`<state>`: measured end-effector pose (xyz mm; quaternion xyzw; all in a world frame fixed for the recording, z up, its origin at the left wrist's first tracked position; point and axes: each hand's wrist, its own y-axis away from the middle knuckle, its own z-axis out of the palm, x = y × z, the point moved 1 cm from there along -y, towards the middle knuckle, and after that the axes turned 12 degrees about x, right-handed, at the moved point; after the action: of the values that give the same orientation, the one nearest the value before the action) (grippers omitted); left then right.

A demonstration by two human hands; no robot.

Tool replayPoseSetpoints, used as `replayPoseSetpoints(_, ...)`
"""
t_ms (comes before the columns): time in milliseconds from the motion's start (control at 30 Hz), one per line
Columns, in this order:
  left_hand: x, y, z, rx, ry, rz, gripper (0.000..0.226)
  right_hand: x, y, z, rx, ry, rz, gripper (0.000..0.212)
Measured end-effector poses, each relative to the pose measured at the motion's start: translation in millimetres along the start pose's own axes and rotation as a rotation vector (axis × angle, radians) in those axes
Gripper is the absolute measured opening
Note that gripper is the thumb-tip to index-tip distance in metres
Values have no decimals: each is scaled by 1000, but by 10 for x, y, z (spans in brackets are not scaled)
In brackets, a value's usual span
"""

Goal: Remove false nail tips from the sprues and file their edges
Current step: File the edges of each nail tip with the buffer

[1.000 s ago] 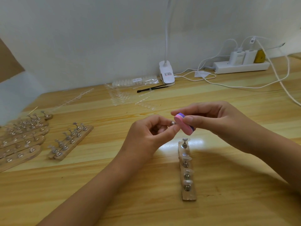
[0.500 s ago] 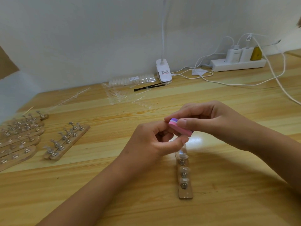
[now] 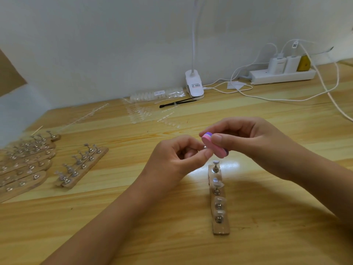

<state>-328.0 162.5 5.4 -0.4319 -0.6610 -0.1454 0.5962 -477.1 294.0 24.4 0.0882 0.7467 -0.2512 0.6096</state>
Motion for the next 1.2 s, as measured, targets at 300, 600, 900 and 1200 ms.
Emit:
replayPoseSetpoints(300, 21, -3, 19, 23, 91, -74, 18, 5, 6, 6, 59, -131, 19, 25)
replayPoseSetpoints(600, 3, 8, 66, 36, 139, -166, 22, -22, 9, -17, -10, -163, 76, 25)
replayPoseSetpoints(900, 3, 16, 62, 33, 152, -142, 14, -3, 3, -20, 0, -129, 63, 20)
replayPoseSetpoints(1200, 10, 24, 76, 34, 142, -127, 22, -6, 6, -23, -20, -119, 82, 23)
